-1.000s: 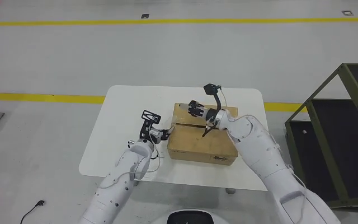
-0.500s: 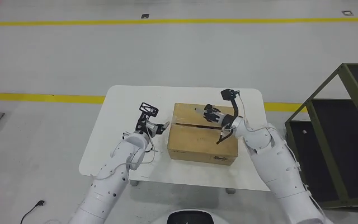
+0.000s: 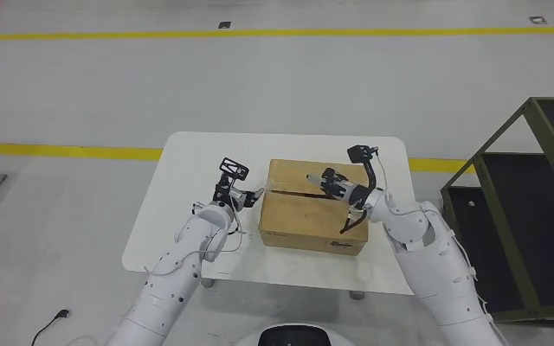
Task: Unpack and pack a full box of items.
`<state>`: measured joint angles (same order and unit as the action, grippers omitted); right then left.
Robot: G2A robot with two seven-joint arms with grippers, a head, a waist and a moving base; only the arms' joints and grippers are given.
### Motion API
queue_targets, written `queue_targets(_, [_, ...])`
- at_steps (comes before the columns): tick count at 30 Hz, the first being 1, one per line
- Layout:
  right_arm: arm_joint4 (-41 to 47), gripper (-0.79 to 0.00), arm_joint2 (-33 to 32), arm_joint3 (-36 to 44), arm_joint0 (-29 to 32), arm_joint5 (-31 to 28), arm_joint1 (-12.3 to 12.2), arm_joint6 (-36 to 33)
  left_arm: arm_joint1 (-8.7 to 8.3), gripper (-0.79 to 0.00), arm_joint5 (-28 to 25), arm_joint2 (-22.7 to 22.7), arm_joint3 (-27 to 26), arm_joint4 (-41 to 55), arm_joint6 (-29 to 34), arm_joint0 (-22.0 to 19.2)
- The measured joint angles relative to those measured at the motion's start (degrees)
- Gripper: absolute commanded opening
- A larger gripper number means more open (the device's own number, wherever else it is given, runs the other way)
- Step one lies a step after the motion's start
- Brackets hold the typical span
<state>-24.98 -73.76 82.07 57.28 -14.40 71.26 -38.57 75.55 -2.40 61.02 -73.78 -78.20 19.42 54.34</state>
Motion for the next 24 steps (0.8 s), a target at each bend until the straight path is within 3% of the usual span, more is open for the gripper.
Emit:
queue_targets(1, [-0.23, -0.406, -0.22, 0.52, 0.32, -0.03, -0.09, 0.10, 0.00, 0.000, 0.00, 0.00, 0.00, 0.00, 0.00, 0.00])
queue_targets(4, [-0.82, -0.573, -0.78, 1.75, 1.24, -0.22, -0.35, 0.40, 0.00, 0.000, 0.09, 0.08, 0.00, 0.09, -0.08, 0.08])
queue_targets(6, [-1.59, -0.631, -0.98, 2.37, 1.69, -0.37, -0.51, 0.58, 0.07, 0.000, 0.53, 0.45, 0.40, 0.46, -0.18, -0.08])
queue_targets(15, [-2.39, -0.622, -1.39, 3.75, 3.14, 0.46, -0.94, 0.96, 1.08, 0.000, -1.22, -1.11, 7.93, -0.32, 0.52, -5.53])
queue_targets(24, [-2.47, -0.622, -1.80, 4.42, 3.88, 1.30, -1.31, 0.96, 1.93, 0.000, -1.69, -2.11, 12.45, 0.05, 0.76, -7.66])
